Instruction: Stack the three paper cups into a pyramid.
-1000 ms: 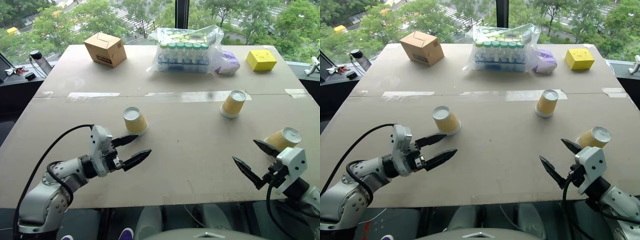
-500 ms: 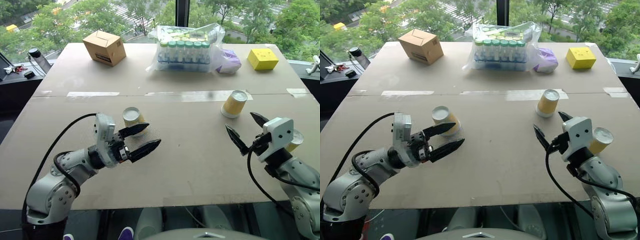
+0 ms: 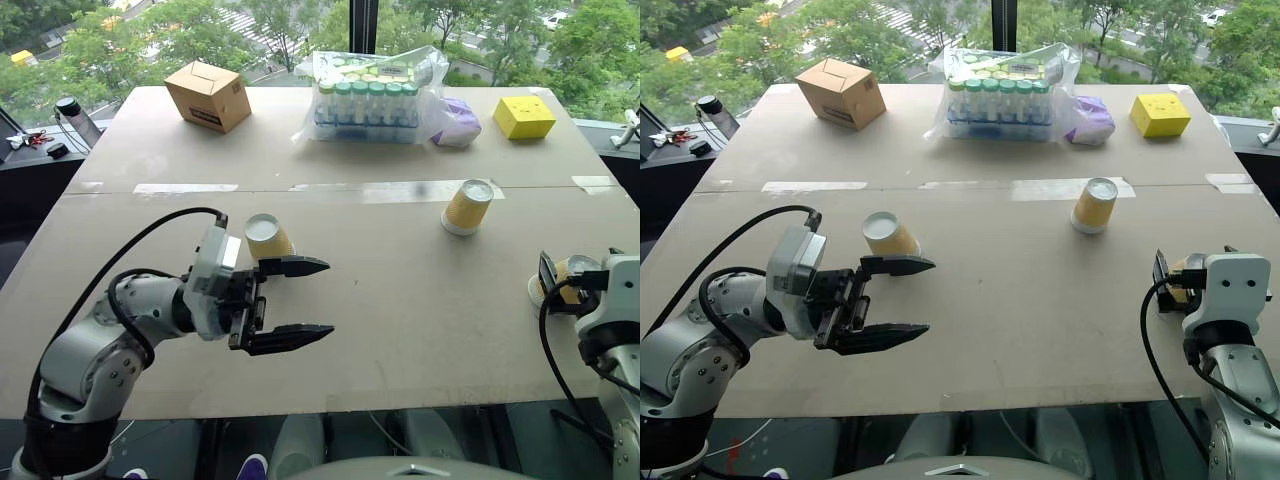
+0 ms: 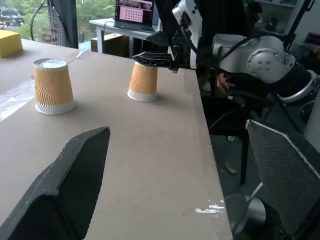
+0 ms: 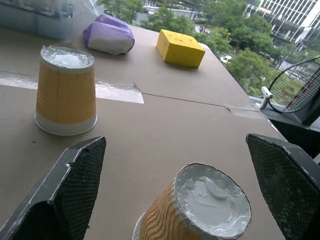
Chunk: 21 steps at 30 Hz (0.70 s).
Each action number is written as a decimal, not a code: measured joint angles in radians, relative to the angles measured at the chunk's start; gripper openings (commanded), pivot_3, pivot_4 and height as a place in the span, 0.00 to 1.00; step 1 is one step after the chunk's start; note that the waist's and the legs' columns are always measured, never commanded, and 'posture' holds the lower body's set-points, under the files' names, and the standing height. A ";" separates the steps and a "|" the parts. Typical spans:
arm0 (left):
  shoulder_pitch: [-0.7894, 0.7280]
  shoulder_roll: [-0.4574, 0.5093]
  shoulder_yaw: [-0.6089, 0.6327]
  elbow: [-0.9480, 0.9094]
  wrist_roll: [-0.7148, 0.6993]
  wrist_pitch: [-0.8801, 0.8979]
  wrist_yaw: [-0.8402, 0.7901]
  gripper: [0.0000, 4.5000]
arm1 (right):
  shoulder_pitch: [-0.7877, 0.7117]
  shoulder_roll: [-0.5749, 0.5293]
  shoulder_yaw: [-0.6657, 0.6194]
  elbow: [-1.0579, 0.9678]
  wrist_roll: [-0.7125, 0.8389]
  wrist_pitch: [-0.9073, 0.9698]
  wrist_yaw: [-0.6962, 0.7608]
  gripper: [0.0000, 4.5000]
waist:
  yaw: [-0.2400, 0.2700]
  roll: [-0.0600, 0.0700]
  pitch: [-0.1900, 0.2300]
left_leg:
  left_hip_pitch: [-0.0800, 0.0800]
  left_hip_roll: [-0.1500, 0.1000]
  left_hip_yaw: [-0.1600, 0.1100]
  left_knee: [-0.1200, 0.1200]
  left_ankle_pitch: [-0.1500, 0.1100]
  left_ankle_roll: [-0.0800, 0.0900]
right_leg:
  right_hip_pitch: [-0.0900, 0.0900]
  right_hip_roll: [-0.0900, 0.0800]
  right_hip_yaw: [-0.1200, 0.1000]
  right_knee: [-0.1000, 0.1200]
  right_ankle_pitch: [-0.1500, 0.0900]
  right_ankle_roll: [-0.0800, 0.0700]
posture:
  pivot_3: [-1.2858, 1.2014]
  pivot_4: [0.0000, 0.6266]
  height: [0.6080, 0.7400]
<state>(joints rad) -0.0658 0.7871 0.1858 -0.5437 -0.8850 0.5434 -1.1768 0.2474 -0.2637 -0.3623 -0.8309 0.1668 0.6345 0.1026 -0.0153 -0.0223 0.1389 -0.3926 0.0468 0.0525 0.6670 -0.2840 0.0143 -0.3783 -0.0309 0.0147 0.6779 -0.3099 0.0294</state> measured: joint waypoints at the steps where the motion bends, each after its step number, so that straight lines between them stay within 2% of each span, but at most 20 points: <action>1: 0.006 0.002 0.001 0.000 0.000 -0.001 -0.004 1.00 | -0.006 0.004 0.000 0.008 0.005 0.008 0.000 0.99 | 0.001 0.000 0.000 | 0.000 0.000 0.000 0.000 0.000 0.000 | 0.000 0.000 0.000 0.000 0.000 0.000 | 0.52 0.24 1.00; 11: 0.110 0.014 0.029 0.003 0.007 -0.049 -0.049 1.00 | -0.092 0.028 -0.031 0.066 0.027 0.075 -0.042 0.99 | 0.003 0.001 0.001 | 0.000 0.000 -0.001 0.000 0.000 0.000 | 0.000 -0.001 -0.001 0.000 0.000 0.000 | 0.52 0.24 1.00; 18: 0.119 0.014 0.040 0.001 0.011 -0.049 -0.033 1.00 | -0.104 0.026 -0.051 0.068 0.007 0.109 -0.070 0.99 | 0.002 0.001 0.001 | -0.001 0.000 -0.001 0.000 0.000 0.000 | 0.000 0.000 -0.001 0.000 0.000 0.000 | 0.52 0.24 1.00; 21: 0.077 0.021 0.040 -0.016 -0.009 -0.020 0.004 1.00 | -0.112 0.048 -0.076 0.068 0.016 0.153 -0.089 0.99 | 0.004 0.001 0.001 | -0.001 -0.001 -0.002 0.000 0.000 0.000 | 0.000 -0.001 -0.001 0.000 0.000 0.000 | 0.52 0.24 1.00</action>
<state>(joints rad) 0.0114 0.8086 0.2255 -0.5595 -0.8937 0.5235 -1.1725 0.1350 -0.2154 -0.4383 -0.7629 0.1832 0.7873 0.0136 -0.0118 -0.0212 0.1396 -0.3935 0.0463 0.0510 0.6670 -0.2841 0.0146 -0.3783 -0.0315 0.0132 0.6779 -0.3100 0.0294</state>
